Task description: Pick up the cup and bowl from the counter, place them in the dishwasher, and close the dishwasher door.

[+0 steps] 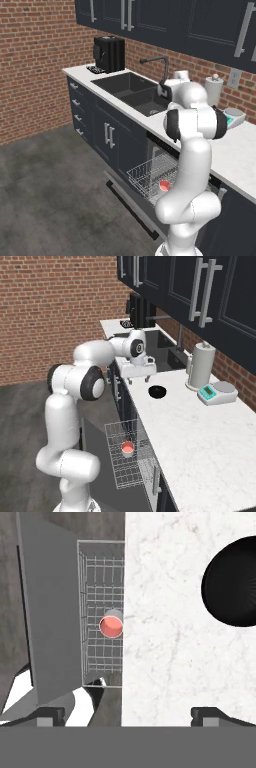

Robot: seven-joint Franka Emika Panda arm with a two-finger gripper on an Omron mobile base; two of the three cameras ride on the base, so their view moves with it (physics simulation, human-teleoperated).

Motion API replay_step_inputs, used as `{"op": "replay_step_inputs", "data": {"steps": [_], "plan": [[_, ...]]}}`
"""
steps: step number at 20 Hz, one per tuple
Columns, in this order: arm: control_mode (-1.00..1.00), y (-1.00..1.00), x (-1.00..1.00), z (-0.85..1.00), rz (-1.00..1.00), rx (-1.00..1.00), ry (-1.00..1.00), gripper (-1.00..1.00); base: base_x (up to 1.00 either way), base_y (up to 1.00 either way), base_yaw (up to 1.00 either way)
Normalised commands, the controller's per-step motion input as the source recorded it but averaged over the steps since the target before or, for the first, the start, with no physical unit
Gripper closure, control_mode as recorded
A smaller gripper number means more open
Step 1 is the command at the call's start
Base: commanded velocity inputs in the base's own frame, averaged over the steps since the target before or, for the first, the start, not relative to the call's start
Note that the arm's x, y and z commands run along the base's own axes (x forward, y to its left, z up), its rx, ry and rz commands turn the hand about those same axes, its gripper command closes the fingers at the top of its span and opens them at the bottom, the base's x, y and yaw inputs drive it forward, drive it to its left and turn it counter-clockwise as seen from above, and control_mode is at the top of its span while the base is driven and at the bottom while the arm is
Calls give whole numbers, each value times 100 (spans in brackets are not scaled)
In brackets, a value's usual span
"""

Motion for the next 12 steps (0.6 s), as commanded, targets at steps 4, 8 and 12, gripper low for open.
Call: {"op": "replay_step_inputs", "data": {"steps": [4, 8, 12], "plan": [[-100, -2, 5, -43, 0, -13, 0, -100, 0, 0, 0], [-100, -8, 4, -37, 0, -13, 0, -100, 0, 0, 0], [-100, -14, 17, -20, 0, -9, 0, -100, 0, 0, 0]]}}
